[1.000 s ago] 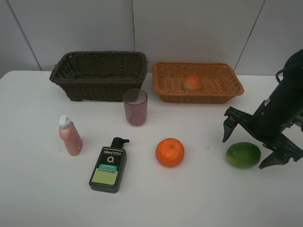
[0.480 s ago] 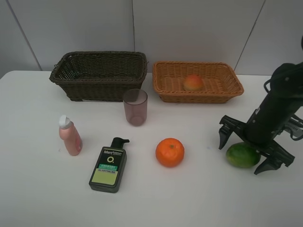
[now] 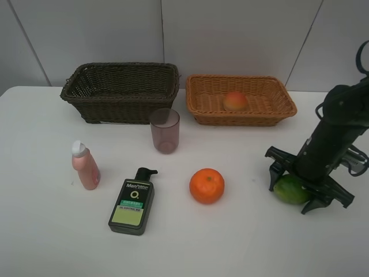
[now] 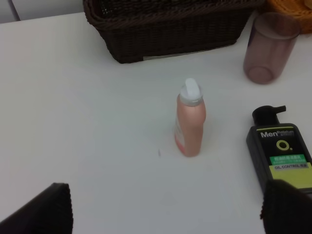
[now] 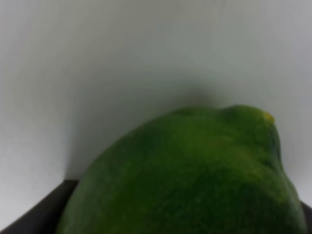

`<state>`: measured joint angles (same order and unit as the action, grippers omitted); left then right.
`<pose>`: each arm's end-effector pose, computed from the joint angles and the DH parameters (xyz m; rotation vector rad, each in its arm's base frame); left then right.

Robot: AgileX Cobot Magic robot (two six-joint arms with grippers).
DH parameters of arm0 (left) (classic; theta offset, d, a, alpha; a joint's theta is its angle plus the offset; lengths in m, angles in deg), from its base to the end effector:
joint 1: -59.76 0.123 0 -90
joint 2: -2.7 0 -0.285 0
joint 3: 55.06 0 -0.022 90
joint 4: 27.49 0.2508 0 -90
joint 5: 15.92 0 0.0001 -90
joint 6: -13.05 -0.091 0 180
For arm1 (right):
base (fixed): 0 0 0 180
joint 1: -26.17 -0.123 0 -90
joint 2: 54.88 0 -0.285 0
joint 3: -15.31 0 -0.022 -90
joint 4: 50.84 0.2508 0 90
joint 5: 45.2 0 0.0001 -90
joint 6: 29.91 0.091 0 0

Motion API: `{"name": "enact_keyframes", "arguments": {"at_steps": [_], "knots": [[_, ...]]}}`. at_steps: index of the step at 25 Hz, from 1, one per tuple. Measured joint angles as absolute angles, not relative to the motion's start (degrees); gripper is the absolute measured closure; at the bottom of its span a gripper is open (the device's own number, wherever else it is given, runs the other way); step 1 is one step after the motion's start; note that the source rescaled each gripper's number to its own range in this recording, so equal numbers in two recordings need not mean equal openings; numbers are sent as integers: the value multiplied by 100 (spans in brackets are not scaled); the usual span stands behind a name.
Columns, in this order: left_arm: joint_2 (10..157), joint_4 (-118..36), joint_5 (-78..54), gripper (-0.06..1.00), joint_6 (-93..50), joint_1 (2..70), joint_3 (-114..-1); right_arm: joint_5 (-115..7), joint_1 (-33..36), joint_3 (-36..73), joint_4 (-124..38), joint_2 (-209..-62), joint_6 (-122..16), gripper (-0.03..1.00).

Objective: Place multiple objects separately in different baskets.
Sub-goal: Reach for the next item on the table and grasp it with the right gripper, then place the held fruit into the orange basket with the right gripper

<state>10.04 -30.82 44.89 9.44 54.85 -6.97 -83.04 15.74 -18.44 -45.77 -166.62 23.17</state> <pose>-0.0075 -0.0040 0.2796 0.1539 2.0226 -0.0837 0.2554 0.0520 0.1028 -1.2158 -2.8132 -0.0212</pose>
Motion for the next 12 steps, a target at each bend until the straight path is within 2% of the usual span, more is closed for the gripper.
{"name": "enact_keyframes", "arguments": {"at_steps": [12], "knots": [[1004, -3082, 4489, -6, 944, 5485, -697, -8281, 1574, -1844, -4533, -16662, 2317, 68]]}}
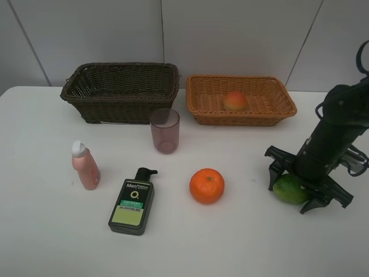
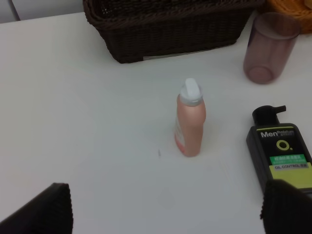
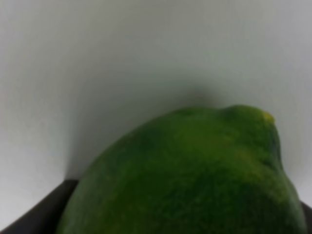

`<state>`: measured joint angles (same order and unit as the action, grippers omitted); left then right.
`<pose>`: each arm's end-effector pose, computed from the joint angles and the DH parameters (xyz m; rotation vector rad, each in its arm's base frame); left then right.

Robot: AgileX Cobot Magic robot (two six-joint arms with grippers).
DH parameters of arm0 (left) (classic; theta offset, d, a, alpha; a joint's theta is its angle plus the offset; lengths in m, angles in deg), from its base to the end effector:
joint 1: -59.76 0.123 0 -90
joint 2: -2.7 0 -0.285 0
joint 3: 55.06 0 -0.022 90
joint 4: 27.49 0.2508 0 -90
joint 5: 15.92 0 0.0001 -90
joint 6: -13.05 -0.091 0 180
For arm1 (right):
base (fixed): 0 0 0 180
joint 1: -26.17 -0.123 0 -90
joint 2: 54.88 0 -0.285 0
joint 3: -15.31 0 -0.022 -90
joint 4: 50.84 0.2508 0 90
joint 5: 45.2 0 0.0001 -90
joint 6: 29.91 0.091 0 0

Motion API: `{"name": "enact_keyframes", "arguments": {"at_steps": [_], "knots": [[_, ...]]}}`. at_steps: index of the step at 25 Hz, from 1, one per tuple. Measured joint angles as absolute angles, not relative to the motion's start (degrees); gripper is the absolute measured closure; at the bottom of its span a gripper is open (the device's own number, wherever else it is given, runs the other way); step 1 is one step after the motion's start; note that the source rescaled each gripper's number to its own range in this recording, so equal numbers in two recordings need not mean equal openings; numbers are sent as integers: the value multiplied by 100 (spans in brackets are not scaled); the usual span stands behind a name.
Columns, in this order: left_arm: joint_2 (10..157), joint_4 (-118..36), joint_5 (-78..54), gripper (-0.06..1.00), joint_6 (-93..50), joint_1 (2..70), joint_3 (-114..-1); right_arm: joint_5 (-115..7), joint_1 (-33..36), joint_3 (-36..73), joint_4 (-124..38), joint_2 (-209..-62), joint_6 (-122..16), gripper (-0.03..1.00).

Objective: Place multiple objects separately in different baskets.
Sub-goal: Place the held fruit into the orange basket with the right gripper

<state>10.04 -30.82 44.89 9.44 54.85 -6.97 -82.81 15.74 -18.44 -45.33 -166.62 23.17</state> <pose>-0.0075 -0.0040 0.2796 0.1539 2.0226 -0.0837 0.2557 0.0525 0.1028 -1.2251 -2.8103 -0.0302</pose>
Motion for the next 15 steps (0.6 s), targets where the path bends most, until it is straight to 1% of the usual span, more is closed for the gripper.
{"name": "enact_keyframes", "arguments": {"at_steps": [10, 15], "knots": [[1004, -3082, 4489, -6, 944, 5485, -697, -8374, 1574, -1844, -4518, -16643, 2107, 69], [1004, -3082, 4489, -6, 944, 5485, -697, -8949, 1484, -1539, -4717, -16313, 1163, 69]]}}
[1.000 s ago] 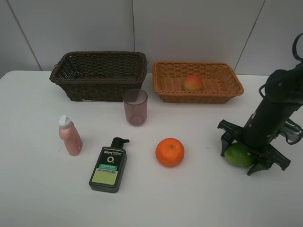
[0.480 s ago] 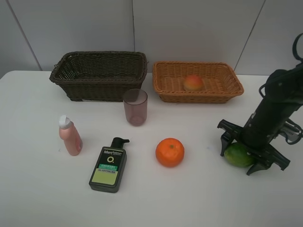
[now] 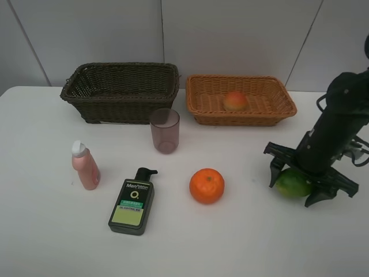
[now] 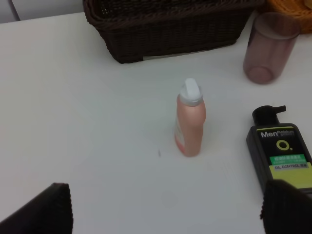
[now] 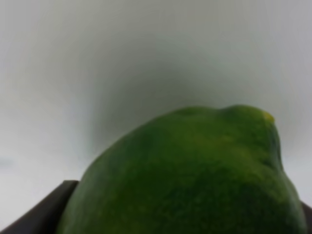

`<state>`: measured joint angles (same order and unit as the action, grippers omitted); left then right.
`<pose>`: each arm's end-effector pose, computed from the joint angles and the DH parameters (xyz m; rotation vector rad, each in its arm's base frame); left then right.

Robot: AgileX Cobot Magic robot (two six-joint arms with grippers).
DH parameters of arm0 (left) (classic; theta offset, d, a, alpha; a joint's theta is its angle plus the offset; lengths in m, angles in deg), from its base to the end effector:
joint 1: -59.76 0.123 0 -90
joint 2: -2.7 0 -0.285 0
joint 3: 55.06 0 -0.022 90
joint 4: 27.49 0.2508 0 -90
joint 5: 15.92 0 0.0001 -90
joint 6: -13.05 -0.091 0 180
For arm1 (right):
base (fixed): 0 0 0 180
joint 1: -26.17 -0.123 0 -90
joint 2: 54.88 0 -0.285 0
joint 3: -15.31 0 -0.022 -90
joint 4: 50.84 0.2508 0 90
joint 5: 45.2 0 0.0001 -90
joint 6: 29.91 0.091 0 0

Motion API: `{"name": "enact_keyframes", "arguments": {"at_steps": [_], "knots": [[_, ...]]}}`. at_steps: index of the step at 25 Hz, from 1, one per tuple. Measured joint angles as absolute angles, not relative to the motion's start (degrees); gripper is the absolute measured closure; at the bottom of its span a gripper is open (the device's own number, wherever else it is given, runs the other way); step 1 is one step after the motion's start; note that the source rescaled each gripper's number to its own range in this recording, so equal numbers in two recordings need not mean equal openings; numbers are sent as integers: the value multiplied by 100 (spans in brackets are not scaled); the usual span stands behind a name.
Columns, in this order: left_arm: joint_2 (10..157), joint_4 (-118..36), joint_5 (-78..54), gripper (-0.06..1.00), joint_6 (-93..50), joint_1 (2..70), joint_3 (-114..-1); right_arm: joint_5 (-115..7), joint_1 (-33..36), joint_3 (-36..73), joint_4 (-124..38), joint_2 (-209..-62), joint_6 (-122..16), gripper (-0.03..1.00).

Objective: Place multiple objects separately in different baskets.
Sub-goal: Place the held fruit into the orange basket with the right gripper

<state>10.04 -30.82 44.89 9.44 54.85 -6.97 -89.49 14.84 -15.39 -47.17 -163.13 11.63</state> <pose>-0.0075 -0.0040 0.2796 0.1539 2.0226 -0.0837 0.2594 0.0561 0.1282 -0.8701 -2.9458 -0.0211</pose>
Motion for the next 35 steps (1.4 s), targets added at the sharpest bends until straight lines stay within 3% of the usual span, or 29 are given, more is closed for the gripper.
{"name": "enact_keyframes", "arguments": {"at_steps": [11, 20, 26, 35], "knots": [[1004, -3082, 4489, -6, 944, 5485, -697, -10557, 820, 192, -5344, -16262, -1806, 69], [1004, -3082, 4489, -6, 944, 5485, -697, -11040, 632, 1647, -5711, -16784, -2548, 69], [1004, -3082, 4489, -6, 944, 5485, -697, -10191, 633, 2393, -6096, -17136, -2198, 69], [1004, -3082, 4489, -6, 944, 5485, -697, -8023, 891, 2454, -6513, -17481, -1860, 69]]}}
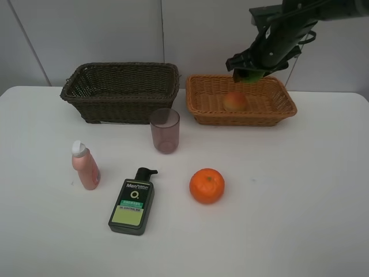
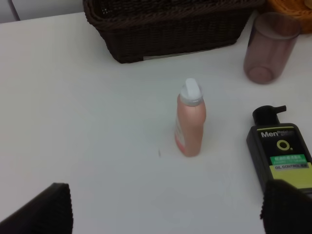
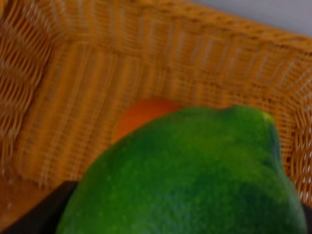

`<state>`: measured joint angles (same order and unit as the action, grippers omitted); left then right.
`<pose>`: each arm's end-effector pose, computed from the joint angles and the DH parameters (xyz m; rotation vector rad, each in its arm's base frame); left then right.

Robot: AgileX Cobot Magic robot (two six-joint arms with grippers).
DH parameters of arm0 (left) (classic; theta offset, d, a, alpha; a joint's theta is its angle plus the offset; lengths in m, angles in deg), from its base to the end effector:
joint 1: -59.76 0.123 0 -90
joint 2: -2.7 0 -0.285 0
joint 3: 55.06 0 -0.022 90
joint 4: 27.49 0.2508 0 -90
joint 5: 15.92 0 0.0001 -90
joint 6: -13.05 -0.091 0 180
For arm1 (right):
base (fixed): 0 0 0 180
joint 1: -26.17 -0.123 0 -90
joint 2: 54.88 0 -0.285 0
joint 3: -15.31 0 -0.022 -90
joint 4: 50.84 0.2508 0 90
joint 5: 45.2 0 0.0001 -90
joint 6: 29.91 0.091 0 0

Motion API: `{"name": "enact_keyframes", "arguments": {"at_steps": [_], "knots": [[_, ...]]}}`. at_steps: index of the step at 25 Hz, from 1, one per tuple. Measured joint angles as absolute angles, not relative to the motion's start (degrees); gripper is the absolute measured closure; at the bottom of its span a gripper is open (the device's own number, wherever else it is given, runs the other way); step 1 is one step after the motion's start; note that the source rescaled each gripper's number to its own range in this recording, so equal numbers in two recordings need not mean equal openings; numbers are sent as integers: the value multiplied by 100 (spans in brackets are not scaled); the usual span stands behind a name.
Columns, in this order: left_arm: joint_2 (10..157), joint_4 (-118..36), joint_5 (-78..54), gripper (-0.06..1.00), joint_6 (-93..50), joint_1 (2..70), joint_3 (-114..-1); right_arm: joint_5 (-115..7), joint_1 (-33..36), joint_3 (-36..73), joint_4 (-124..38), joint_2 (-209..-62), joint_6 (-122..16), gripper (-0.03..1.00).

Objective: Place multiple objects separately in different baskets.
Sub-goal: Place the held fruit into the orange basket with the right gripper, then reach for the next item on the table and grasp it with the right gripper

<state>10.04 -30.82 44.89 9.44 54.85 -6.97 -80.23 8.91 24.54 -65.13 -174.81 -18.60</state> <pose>-0.0075 -0.0040 0.2796 0.1539 2.0226 -0.0837 0.4205 0.1171 0.2282 -0.3316 2.4937 -0.0610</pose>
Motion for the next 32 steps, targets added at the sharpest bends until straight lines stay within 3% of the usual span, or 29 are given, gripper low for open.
{"name": "enact_keyframes", "arguments": {"at_steps": [9, 20, 21, 23, 25, 28, 32], "knots": [[1004, -3082, 4489, -6, 944, 5485, -697, -7579, 1412, 2454, -6573, -18003, -446, 69], [1004, -3082, 4489, -6, 944, 5485, -697, -7374, 1491, 2454, -6610, -18360, -226, 67], [1004, -3082, 4489, -6, 944, 5485, -697, -7374, 1491, 2454, -6610, -18360, -226, 62], [1004, -3082, 4489, -6, 944, 5485, -697, -7361, 1491, 2454, -6615, -18360, -226, 32], [1004, -3082, 4489, -6, 944, 5485, -697, -7349, 1491, 2454, -6627, -18360, -226, 12], [1004, -3082, 4489, -6, 944, 5485, -697, -7362, 1491, 2454, -6627, -18353, -226, 1], [1004, -3082, 4489, -6, 944, 5485, -697, -7657, 1491, 2454, -6611, -18194, -226, 0]]}}
